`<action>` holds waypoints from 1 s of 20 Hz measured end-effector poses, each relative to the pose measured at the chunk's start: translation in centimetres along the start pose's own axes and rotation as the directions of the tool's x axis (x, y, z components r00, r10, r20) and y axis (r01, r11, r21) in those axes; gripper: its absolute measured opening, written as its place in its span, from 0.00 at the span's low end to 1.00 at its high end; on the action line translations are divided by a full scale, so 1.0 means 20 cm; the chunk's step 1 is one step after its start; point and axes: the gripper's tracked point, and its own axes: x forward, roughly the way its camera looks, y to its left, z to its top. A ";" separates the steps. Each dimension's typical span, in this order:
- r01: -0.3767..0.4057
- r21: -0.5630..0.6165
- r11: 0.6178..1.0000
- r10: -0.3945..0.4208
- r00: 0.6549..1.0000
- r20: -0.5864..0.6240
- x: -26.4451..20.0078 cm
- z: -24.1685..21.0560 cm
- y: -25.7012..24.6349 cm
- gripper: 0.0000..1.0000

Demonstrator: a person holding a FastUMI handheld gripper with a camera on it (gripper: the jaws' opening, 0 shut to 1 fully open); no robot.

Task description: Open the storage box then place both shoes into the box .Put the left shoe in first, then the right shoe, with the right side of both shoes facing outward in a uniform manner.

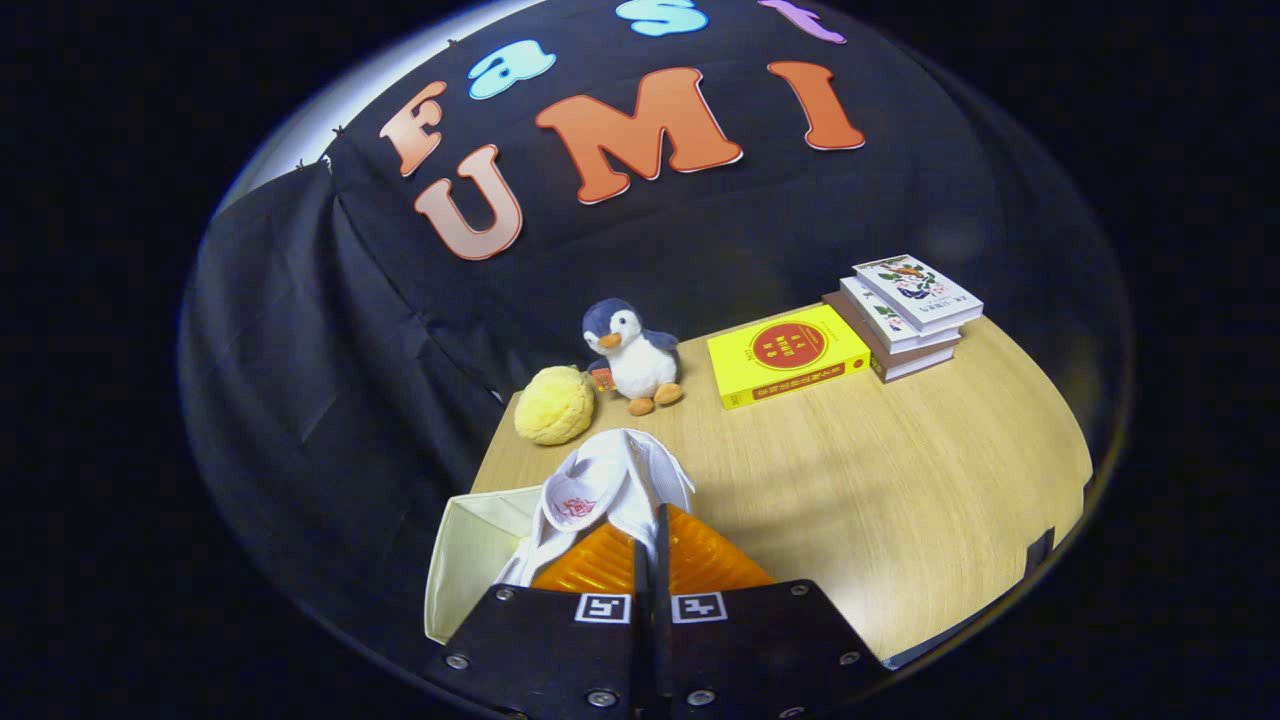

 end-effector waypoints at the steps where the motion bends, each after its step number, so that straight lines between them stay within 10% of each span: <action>1: -0.011 -0.007 1.000 0.011 1.000 -0.010 0.01 -0.02 0.06 0.00; 12: -0.101 -0.083 0.991 0.087 0.984 -0.159 0.12 -0.34 0.58 0.01; 20: 0.027 -0.121 0.992 -0.057 0.966 -0.251 0.25 -0.54 0.57 0.01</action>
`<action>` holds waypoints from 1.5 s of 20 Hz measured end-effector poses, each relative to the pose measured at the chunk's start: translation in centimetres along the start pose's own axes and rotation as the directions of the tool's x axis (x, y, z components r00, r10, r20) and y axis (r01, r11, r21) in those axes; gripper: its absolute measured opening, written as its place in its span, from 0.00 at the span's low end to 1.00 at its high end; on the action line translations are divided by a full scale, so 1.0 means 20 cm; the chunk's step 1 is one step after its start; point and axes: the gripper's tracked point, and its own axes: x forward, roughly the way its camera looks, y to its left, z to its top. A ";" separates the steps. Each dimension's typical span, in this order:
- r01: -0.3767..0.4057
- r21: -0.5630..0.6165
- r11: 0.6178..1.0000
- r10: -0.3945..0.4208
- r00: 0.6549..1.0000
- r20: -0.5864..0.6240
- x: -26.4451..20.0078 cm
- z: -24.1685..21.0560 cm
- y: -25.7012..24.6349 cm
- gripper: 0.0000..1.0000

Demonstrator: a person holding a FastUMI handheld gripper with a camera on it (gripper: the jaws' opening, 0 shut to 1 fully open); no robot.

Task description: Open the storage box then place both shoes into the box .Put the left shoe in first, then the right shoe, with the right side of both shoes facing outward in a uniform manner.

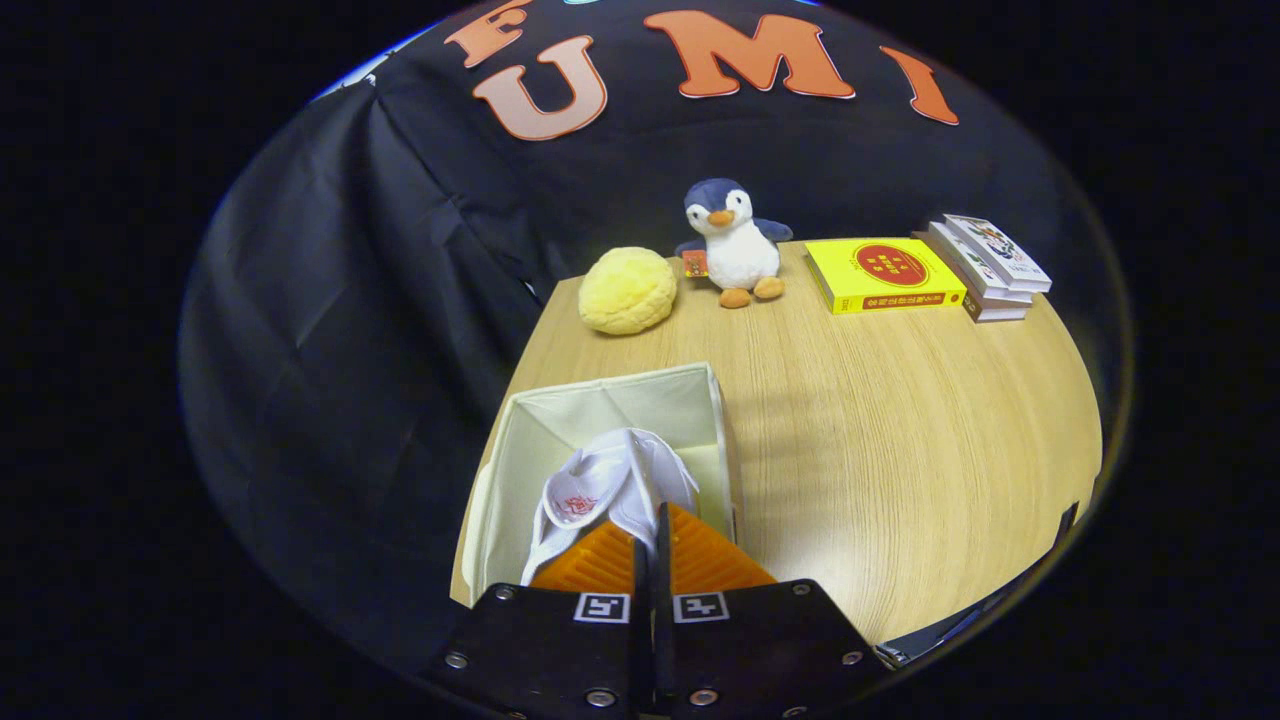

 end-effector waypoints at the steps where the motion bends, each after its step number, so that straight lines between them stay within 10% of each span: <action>1: 0.016 0.004 1.000 -0.016 1.000 -0.010 0.02 -0.01 0.00 0.02; 9: 0.145 -0.022 0.989 -0.145 0.989 -0.021 0.16 -0.03 -0.03 0.04; 19: 0.017 -0.149 0.989 -0.017 1.000 -0.004 0.13 0.00 0.04 0.37; 30: 0.046 -0.194 0.980 0.019 0.947 0.321 -0.22 0.45 -0.38 0.88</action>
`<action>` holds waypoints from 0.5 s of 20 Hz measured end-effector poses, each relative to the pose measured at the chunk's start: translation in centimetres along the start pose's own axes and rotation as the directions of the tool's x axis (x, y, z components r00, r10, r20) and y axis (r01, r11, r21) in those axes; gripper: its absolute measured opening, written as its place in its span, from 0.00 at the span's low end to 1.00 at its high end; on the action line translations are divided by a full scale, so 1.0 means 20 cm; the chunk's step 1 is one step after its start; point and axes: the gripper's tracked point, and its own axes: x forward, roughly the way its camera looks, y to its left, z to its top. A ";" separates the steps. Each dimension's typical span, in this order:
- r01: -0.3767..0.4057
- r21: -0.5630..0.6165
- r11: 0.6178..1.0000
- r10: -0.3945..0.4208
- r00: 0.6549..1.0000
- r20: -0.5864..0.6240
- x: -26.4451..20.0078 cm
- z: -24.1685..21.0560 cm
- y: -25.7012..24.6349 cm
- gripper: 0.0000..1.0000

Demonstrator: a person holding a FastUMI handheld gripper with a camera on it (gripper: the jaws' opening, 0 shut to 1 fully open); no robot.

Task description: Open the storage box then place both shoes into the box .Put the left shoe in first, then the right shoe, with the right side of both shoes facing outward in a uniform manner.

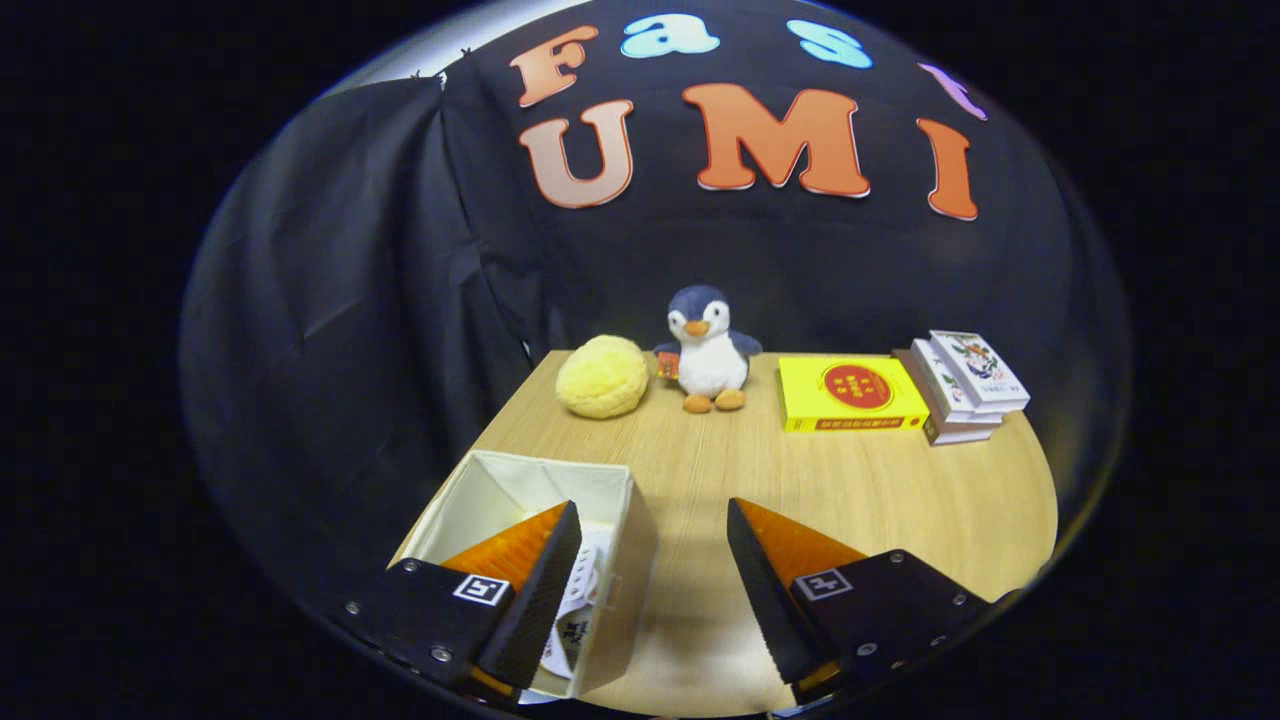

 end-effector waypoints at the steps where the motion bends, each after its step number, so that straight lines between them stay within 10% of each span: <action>1: 0.018 -0.007 1.000 -0.018 0.999 0.037 -0.03 0.04 -0.07 0.90; 10: 0.114 0.001 0.993 -0.107 0.922 0.373 -0.32 0.42 -0.62 0.95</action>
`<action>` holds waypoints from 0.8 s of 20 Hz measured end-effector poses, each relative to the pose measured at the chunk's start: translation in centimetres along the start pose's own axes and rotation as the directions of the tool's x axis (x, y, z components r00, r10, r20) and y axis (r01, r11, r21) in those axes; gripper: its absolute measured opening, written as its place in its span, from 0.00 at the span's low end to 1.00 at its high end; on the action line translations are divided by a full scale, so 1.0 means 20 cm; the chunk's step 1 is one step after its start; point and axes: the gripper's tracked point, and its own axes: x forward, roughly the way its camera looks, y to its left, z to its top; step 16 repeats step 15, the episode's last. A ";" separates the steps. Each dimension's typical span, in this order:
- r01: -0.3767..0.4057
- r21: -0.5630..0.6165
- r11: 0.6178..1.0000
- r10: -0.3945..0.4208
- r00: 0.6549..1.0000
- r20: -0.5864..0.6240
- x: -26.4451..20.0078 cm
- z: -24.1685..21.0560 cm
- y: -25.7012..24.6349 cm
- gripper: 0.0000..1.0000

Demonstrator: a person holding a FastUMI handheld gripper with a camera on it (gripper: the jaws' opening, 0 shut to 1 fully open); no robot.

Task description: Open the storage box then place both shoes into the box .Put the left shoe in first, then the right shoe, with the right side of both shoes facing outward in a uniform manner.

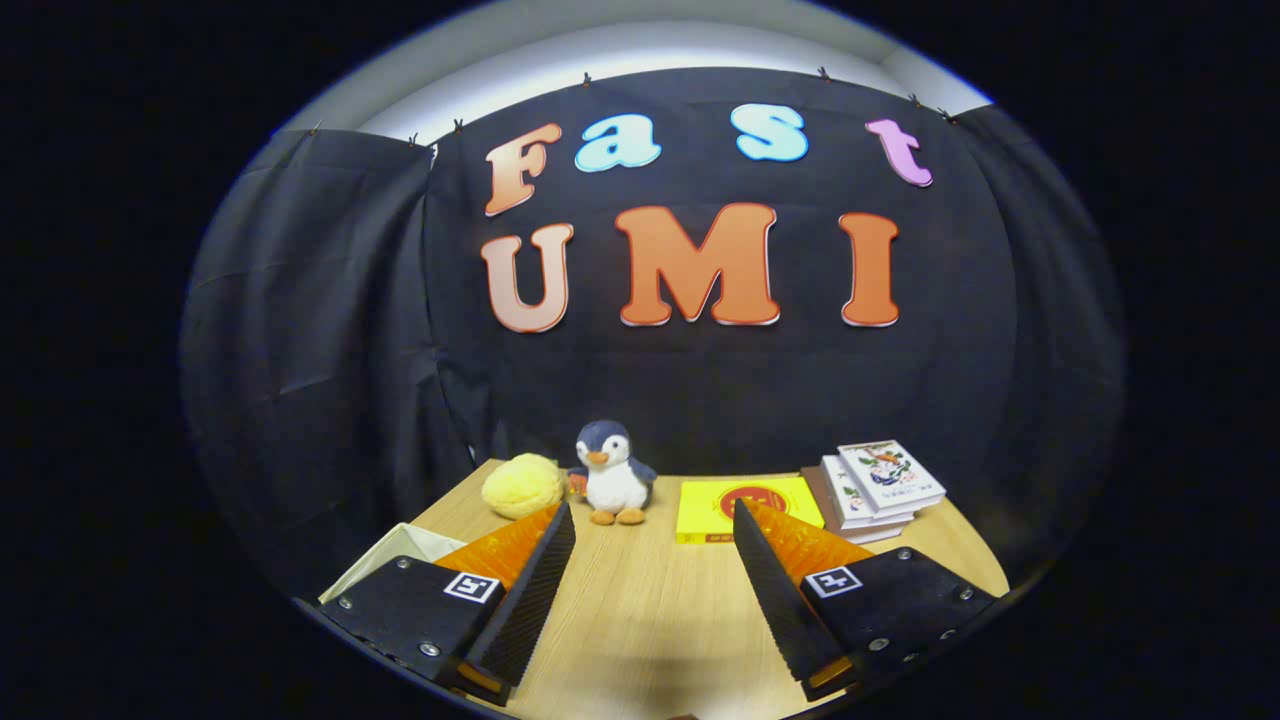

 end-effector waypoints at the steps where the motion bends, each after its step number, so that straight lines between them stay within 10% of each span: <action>1: 0.014 -0.003 1.000 -0.014 1.000 0.028 -0.01 0.03 -0.06 0.96; 16: 0.061 0.007 0.998 -0.060 0.945 0.320 -0.13 0.39 -0.41 0.96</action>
